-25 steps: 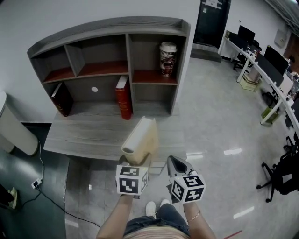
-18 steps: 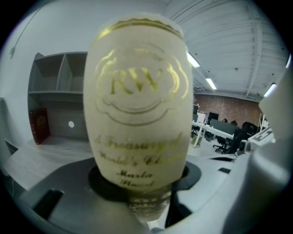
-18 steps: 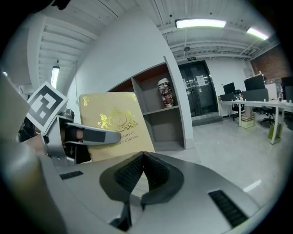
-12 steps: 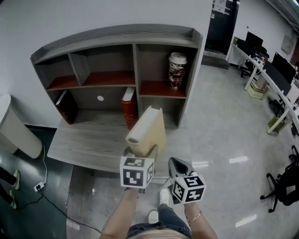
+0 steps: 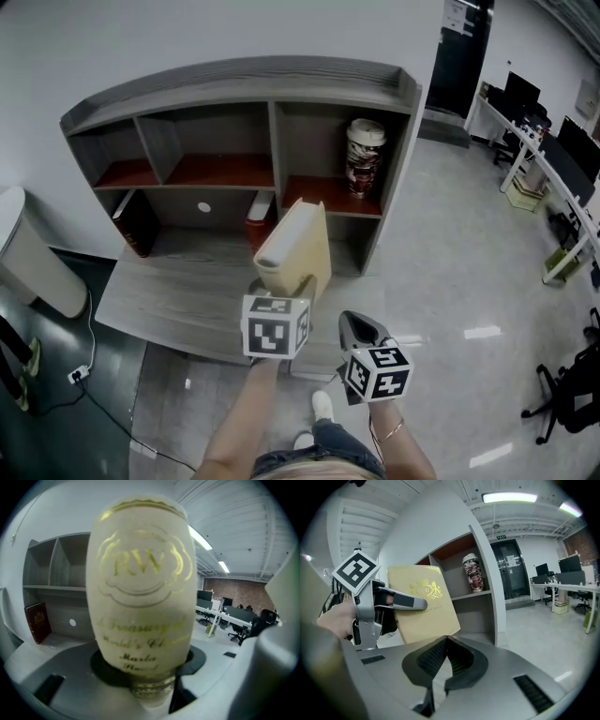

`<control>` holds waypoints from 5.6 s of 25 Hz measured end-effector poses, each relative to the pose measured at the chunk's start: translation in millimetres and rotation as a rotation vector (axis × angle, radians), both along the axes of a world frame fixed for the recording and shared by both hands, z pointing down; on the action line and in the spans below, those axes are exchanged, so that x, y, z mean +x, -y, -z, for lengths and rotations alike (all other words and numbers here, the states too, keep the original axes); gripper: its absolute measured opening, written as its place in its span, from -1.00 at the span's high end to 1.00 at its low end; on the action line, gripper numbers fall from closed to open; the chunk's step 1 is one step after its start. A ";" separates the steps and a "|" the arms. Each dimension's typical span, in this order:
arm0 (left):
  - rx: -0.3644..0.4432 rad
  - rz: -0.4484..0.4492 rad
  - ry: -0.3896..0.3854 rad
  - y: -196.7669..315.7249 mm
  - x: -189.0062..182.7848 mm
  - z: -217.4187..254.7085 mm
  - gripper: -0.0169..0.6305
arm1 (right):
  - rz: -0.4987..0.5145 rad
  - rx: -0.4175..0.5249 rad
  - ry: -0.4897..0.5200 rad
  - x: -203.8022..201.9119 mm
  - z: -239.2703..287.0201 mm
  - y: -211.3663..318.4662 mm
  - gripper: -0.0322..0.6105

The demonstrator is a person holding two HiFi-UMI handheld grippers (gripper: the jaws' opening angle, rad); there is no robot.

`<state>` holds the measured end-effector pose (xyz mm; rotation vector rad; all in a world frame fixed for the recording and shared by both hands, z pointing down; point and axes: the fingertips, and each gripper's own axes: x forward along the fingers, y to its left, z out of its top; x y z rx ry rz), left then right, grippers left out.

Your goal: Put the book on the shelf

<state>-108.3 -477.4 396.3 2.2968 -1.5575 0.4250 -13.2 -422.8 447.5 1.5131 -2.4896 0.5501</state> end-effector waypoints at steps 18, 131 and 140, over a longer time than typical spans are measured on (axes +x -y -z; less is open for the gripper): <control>0.074 0.012 0.046 86.6 -1.8 66.6 0.24 | 0.079 0.025 0.002 -14.9 21.0 67.8 0.87; 0.173 0.022 0.058 70.5 -5.0 76.0 0.66 | 0.129 0.084 -0.042 -29.8 62.5 88.5 0.87; 0.182 0.029 0.019 43.5 -17.6 64.0 0.90 | 0.140 0.098 -0.045 -42.4 62.7 67.3 0.87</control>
